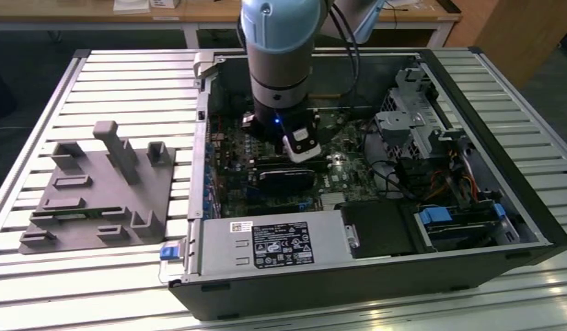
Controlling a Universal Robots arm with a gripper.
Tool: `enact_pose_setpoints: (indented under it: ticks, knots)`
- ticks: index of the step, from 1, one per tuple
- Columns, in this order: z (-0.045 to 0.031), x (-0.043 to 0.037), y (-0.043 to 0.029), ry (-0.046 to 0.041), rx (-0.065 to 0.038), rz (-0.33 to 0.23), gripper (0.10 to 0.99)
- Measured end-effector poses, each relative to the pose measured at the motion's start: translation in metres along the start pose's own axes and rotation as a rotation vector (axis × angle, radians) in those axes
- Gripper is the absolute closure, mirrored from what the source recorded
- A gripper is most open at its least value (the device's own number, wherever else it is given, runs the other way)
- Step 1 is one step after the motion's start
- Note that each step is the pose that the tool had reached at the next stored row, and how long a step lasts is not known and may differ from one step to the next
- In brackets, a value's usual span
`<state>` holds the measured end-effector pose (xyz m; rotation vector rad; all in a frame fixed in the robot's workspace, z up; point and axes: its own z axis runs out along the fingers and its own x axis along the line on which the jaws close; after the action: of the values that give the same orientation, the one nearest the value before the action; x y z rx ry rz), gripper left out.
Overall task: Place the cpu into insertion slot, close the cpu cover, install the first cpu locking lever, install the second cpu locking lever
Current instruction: 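Install the second cpu locking lever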
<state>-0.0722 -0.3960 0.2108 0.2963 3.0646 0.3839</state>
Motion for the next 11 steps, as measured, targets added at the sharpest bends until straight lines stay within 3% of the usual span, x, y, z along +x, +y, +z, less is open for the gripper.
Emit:
enact_pose_setpoints:
  ticks: [6, 11]
  knots:
    - [0.0021, -0.0108, 0.0077, -0.0035, 0.019, -0.001, 0.980]
    - [0.0043, -0.0155, 0.0162, -0.0071, 0.039, -0.002, 0.980]
